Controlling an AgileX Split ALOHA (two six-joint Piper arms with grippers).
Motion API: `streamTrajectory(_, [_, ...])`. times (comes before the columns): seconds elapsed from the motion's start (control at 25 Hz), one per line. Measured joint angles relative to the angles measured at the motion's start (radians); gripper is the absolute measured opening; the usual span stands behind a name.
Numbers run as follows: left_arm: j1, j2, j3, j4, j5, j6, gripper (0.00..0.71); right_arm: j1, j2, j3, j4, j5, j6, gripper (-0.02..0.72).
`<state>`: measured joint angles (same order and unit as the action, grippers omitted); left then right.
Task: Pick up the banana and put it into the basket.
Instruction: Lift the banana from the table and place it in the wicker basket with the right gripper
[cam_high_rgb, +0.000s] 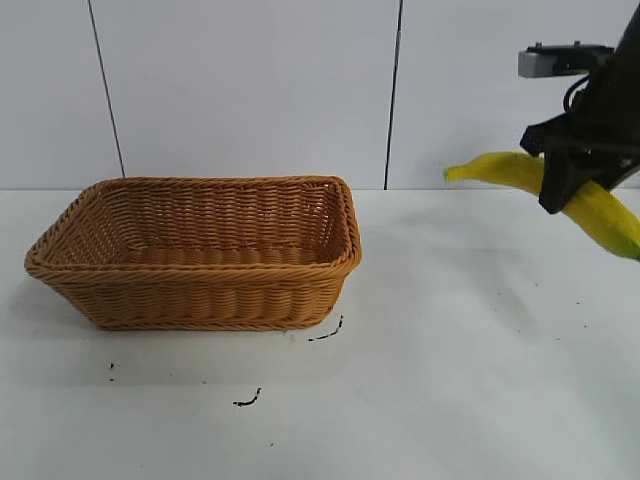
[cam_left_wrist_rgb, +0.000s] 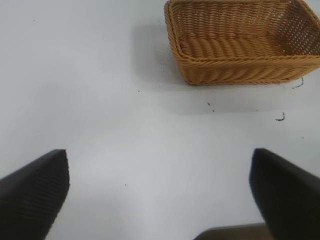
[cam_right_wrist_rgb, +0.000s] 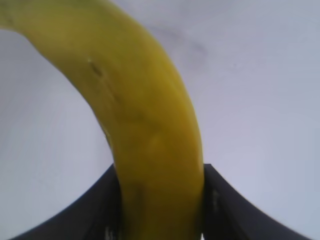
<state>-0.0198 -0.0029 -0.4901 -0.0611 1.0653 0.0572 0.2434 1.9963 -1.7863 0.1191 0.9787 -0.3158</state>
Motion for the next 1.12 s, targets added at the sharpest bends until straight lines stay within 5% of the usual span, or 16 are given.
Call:
streamTrajectory(0.48, [0.000, 0.000, 0.000, 0.000, 0.000, 0.000, 0.695, 0.372, 0.275, -0.363, -0.204, -0.046, -0.103, 0.317])
streamTrajectory(1.12, [0.000, 0.000, 0.000, 0.000, 0.000, 0.000, 0.695, 0.427, 0.422, -0.363, -0.203, -0.187, -0.144, 0.317])
